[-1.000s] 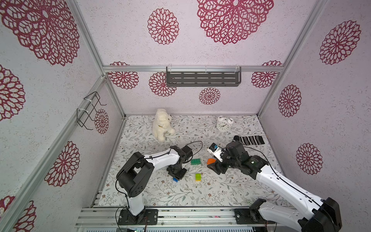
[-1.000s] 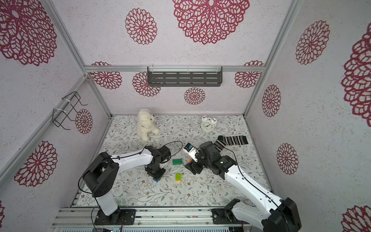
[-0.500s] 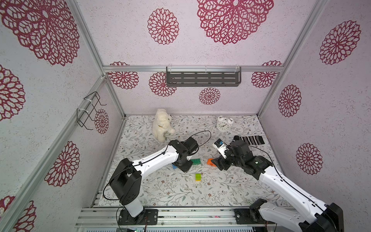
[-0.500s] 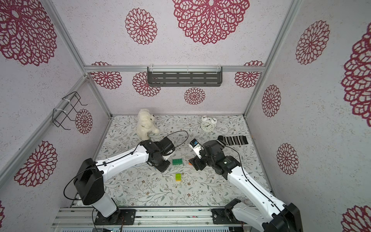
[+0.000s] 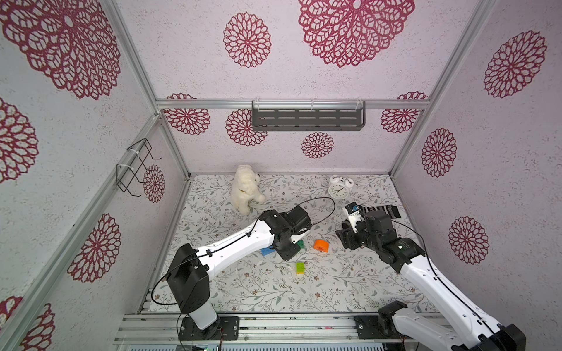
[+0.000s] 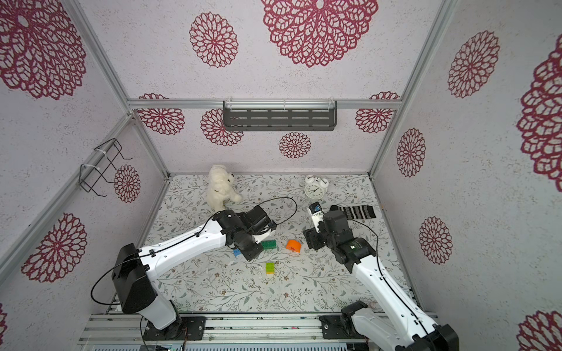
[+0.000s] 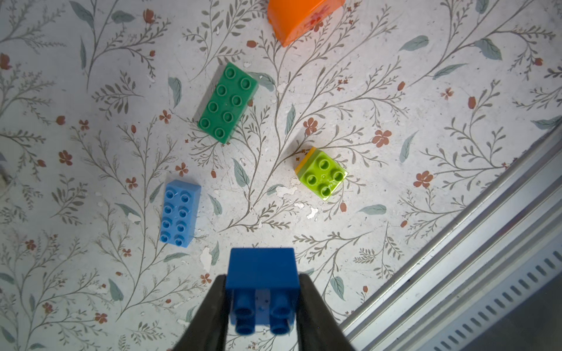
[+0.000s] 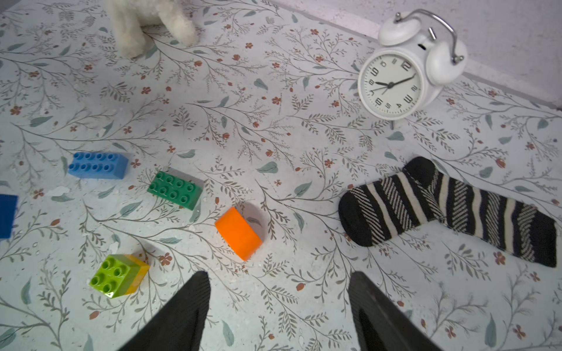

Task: Assemble an ice cream with lego
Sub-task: Assemble the lego brick with the lego brick.

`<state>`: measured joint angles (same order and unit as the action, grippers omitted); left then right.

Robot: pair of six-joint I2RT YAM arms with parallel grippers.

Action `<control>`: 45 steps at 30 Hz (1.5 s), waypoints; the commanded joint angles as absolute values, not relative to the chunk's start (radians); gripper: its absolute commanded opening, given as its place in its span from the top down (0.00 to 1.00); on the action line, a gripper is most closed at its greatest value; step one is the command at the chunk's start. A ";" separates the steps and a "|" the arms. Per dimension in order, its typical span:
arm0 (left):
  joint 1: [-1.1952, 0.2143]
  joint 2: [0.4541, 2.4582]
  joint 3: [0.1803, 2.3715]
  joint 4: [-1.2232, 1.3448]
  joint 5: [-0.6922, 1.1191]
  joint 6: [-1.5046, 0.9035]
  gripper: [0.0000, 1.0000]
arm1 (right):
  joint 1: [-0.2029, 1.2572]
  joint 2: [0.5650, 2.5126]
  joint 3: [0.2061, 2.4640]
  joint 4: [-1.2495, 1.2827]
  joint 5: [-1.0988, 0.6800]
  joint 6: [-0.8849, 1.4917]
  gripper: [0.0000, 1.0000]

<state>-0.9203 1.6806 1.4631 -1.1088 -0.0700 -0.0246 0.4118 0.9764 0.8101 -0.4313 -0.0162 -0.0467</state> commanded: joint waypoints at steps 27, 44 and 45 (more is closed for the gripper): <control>-1.078 1.918 1.608 -1.183 -0.082 0.340 0.84 | 0.205 0.950 0.786 -0.410 0.057 0.047 0.24; -1.081 2.035 1.673 -1.194 -0.115 0.379 0.86 | 0.167 0.928 0.773 -0.402 0.086 0.058 0.24; -1.082 2.037 1.677 -1.197 -0.118 0.379 0.87 | 0.167 0.929 0.773 -0.401 0.085 0.058 0.24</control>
